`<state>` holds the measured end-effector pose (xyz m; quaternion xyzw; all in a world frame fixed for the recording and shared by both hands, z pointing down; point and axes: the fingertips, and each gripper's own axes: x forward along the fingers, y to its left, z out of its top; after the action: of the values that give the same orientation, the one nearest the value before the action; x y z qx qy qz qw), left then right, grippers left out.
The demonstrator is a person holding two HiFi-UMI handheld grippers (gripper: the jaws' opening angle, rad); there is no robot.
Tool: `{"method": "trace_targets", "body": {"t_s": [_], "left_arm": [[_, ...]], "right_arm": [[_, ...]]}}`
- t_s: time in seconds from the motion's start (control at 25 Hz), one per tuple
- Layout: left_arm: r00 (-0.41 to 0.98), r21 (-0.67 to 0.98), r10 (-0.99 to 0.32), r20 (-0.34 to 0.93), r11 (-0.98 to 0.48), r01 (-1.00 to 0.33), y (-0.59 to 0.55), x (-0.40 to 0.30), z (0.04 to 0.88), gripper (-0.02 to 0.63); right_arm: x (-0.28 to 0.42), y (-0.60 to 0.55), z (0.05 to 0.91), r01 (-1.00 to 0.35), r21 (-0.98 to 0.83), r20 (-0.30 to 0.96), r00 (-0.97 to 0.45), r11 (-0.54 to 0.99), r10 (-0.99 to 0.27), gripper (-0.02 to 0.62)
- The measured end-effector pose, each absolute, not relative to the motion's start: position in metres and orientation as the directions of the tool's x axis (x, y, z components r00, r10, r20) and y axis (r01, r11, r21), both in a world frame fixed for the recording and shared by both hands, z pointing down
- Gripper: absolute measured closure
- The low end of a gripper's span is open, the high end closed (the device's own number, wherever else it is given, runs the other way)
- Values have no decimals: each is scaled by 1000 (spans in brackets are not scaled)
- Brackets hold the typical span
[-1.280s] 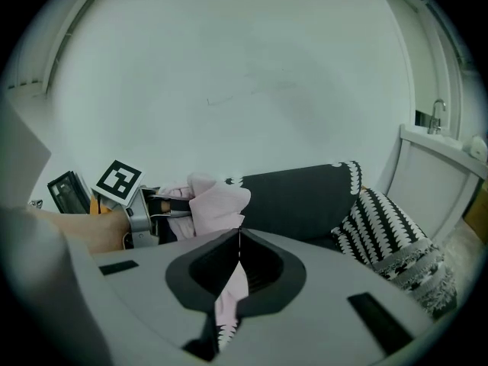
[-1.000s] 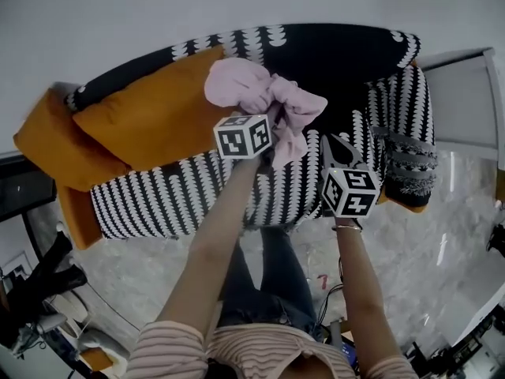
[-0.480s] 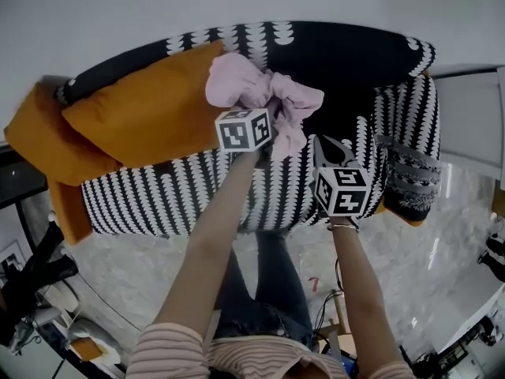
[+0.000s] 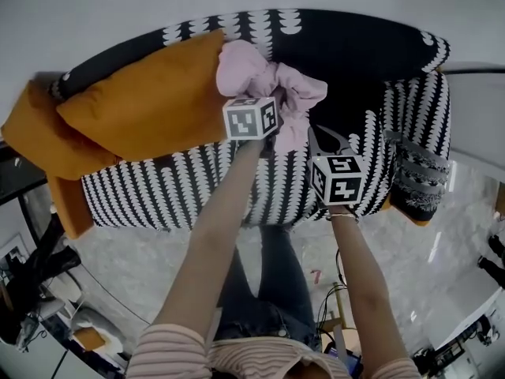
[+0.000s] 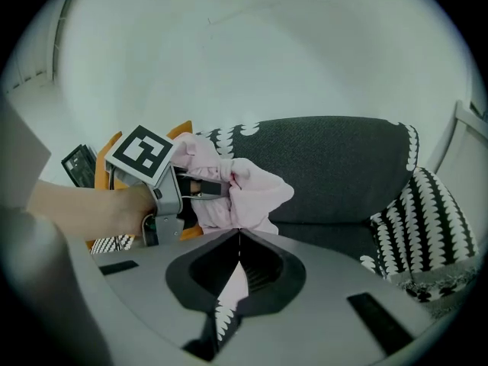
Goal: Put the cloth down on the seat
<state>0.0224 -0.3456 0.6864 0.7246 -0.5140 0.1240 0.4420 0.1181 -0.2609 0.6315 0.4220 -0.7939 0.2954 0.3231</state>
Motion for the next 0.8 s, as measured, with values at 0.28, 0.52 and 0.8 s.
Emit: {"method": "trace_targets", "body": {"t_s": [0.28,0.52,0.8], "left_arm": [[420,478,-620,663,-82,-875,-348,22,697,486],[404,459,-610,682,-73,-885,-350,21,702,478],[374,416,-592,714,-72,-907,-350,21,711,458]], "right_arm": [[105,-264,652,-846,-198,780,-442,495,-443,586],[98,-276,666,-834,-191,797,-440,518,-414,586],[98,-285,669,-838,-192,809,-429,510,-401,586]]}}
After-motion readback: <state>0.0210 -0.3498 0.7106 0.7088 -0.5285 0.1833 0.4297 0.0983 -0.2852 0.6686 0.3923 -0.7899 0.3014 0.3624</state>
